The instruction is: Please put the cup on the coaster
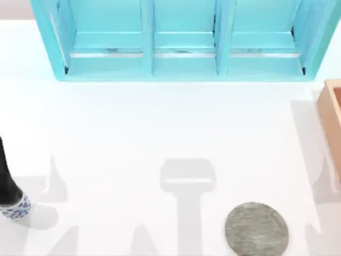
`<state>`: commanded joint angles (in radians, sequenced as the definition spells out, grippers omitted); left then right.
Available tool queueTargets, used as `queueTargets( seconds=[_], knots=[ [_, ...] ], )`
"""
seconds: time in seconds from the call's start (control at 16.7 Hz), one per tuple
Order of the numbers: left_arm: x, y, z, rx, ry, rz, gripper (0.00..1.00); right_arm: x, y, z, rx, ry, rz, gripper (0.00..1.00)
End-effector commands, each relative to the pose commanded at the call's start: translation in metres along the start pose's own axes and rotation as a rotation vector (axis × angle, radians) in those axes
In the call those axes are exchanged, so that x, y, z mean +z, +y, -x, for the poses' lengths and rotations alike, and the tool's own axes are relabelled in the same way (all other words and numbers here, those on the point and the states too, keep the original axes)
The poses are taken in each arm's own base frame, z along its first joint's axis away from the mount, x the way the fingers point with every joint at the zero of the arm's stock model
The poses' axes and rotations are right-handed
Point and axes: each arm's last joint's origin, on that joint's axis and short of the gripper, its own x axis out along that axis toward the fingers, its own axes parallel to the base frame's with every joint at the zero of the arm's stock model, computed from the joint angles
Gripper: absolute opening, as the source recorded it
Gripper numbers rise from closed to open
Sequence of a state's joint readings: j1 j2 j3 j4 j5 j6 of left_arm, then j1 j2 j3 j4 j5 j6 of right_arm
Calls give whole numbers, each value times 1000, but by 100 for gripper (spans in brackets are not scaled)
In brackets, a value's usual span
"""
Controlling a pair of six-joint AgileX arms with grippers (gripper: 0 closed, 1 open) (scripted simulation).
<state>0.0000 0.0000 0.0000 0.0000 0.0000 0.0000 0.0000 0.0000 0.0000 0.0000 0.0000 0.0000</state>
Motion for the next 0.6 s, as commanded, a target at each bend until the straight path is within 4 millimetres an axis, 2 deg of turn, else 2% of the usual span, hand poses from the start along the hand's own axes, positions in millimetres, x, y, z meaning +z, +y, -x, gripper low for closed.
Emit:
queueTargets(
  seconds=[0.3,0.6],
  knots=[
    [9,0,-1,-8,69,-66,100,0,0,0,0,0,0,100],
    [39,-2,-13,-103,395,-383,100,0,0,0,0,0,0,100]
  ],
)
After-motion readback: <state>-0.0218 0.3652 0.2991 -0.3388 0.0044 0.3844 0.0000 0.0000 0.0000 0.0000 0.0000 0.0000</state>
